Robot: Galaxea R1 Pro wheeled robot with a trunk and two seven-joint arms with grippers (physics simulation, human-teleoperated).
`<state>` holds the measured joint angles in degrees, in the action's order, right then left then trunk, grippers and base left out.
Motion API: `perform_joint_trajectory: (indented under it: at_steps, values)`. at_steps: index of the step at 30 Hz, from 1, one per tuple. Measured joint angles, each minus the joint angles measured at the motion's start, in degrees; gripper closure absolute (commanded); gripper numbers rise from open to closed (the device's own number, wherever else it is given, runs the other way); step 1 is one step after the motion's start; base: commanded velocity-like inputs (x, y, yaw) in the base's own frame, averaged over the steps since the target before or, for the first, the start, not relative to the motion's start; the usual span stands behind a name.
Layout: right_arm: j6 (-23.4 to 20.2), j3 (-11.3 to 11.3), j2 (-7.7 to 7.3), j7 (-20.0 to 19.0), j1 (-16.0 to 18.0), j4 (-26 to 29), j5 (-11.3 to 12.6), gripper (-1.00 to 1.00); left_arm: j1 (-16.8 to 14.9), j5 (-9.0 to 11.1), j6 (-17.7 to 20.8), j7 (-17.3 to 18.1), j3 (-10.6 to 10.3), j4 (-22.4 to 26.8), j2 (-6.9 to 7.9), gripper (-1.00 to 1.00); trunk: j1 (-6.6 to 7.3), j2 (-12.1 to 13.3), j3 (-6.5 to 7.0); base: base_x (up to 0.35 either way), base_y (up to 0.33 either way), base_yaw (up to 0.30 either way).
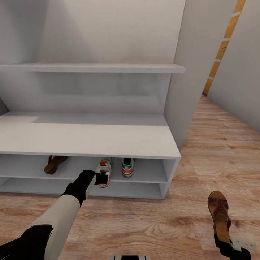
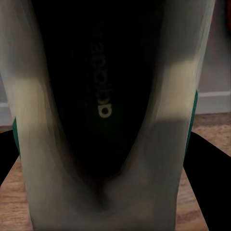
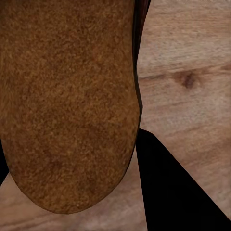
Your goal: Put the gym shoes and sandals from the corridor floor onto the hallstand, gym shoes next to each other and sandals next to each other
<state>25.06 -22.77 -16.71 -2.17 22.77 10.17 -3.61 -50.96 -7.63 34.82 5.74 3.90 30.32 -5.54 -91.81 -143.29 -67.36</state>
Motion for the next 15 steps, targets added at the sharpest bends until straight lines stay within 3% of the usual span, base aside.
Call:
perform_joint_trajectory:
  at_steps: [15]
  values:
    - [0.0, 0.0, 0.0, 0.0, 0.0, 0.0, 0.0, 1.0, 0.1, 0.0, -0.1, 0.0, 0.0, 0.0, 0.07, 1.0, 0.0, 0.0, 0.0, 0.072, -0.015, 0.0]
